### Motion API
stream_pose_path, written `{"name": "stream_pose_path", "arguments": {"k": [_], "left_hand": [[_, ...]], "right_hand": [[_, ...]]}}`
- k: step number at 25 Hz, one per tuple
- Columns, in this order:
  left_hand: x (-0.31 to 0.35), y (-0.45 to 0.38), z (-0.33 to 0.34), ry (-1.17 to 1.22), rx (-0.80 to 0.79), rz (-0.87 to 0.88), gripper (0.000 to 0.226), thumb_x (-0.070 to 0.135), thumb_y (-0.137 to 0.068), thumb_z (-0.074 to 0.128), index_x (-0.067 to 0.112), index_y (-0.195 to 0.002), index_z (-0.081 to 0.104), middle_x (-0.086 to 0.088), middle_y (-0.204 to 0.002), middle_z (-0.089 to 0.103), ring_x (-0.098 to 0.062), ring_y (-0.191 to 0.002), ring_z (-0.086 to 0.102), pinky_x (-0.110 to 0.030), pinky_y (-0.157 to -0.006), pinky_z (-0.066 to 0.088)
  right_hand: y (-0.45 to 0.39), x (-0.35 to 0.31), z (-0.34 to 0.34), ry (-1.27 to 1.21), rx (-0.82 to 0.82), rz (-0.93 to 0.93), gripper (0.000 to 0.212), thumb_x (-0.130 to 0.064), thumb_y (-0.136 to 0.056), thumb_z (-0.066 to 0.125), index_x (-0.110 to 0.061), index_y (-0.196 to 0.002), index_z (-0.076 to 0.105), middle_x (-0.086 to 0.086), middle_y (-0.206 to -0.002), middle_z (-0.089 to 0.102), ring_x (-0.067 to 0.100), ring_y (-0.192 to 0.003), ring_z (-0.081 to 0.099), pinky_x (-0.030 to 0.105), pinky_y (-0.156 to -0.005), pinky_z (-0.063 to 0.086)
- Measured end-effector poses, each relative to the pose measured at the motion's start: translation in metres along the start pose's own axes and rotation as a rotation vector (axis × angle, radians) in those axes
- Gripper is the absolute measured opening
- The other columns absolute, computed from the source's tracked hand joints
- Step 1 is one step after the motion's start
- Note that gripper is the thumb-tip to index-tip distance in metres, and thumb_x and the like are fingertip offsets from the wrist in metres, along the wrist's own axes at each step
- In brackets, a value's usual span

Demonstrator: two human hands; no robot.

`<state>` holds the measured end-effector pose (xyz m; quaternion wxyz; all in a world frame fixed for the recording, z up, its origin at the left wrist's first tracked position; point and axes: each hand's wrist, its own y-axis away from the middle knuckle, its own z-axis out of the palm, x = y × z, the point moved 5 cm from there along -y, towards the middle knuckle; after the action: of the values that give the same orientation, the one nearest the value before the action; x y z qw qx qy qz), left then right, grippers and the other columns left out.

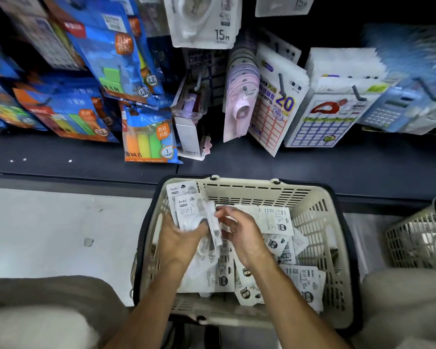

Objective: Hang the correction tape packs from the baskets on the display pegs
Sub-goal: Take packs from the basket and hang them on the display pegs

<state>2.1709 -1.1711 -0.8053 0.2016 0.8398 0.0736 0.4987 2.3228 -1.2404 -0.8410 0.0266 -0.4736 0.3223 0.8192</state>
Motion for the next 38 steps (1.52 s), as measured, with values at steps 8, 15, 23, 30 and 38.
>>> {"name": "stream_pose_path", "arguments": {"k": [8, 15, 23, 30, 38], "left_hand": [[0.087, 0.028, 0.007, 0.210, -0.204, 0.210, 0.041, 0.025, -0.069, 0.091, 0.028, -0.104, 0.070, 0.016, -0.091, 0.079, -0.003, -0.082, 0.075, -0.023, -0.070, 0.058], [0.277, 0.055, -0.049, 0.418, -0.158, 0.574, 0.053, 0.024, -0.061, 0.095, 0.027, -0.106, 0.067, 0.019, -0.090, 0.078, -0.002, -0.077, 0.075, -0.015, -0.057, 0.056], [0.374, 0.054, -0.071, 0.435, -0.248, 0.699, 0.044, 0.026, -0.058, 0.095, 0.032, -0.095, 0.071, 0.018, -0.090, 0.079, -0.007, -0.080, 0.076, -0.031, -0.073, 0.061], [0.364, 0.052, -0.060, 0.491, -0.307, 0.609, 0.047, 0.027, -0.054, 0.095, 0.038, -0.094, 0.073, 0.007, -0.093, 0.080, -0.017, -0.081, 0.078, -0.033, -0.071, 0.059], [0.357, 0.055, -0.046, 0.622, -0.480, 0.477, 0.043, 0.027, -0.054, 0.091, 0.022, -0.095, 0.078, -0.011, -0.097, 0.080, -0.031, -0.082, 0.078, -0.037, -0.059, 0.062]], "right_hand": [[0.041, -0.055, -0.017, -0.026, -0.042, -0.031, 0.060, -0.043, -0.077, 0.074, -0.005, -0.122, 0.069, 0.020, -0.119, 0.071, 0.033, -0.108, 0.066, 0.050, -0.098, 0.050], [0.096, -0.269, 0.019, -0.059, 0.056, -0.596, 0.060, -0.040, -0.071, 0.084, -0.011, -0.120, 0.062, 0.007, -0.116, 0.075, 0.022, -0.106, 0.071, 0.042, -0.097, 0.054], [0.127, -0.399, 0.011, 0.300, 0.138, -0.654, 0.009, -0.024, -0.091, 0.071, -0.022, -0.099, 0.071, 0.004, -0.094, 0.079, 0.024, -0.079, 0.077, 0.035, -0.060, 0.059], [0.113, -0.379, 0.019, 0.347, 0.325, -0.590, 0.023, -0.045, -0.093, 0.066, -0.039, -0.114, 0.057, -0.006, -0.104, 0.071, 0.015, -0.078, 0.071, 0.034, -0.061, 0.054], [0.123, -0.348, 0.058, 0.423, -0.077, -0.531, 0.043, -0.043, -0.065, 0.091, -0.030, -0.103, 0.074, -0.003, -0.095, 0.077, 0.012, -0.087, 0.073, 0.023, -0.073, 0.057]]}}
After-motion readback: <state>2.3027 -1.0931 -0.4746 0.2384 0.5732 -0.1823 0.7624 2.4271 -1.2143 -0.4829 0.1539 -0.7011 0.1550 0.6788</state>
